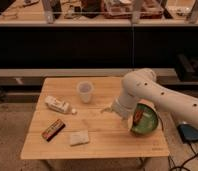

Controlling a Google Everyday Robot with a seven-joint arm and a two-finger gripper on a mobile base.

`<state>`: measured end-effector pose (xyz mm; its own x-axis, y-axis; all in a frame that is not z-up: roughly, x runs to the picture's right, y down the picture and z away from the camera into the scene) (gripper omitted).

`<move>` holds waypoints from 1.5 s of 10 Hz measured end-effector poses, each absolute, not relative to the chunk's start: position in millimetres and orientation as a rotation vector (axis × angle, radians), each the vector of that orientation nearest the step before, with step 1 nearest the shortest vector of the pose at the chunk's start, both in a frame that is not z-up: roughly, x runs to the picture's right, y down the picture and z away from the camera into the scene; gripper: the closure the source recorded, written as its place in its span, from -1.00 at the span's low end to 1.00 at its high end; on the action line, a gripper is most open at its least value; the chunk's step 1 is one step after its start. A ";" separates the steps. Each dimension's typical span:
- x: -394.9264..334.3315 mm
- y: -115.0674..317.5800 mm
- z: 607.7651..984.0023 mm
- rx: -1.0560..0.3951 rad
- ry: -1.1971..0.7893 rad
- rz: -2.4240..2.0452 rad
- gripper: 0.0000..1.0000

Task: Place the white sponge in the ceramic cup

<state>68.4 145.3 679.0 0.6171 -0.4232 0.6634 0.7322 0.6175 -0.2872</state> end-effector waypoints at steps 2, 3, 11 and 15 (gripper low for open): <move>39.0 144.1 688.2 -0.593 -0.602 -0.625 -0.60; 31.3 144.1 690.6 -0.598 -0.605 -0.596 -0.60; 8.7 169.8 731.8 -0.688 -0.686 -0.362 -0.60; -16.2 172.9 745.4 -0.647 -0.855 -0.268 -0.60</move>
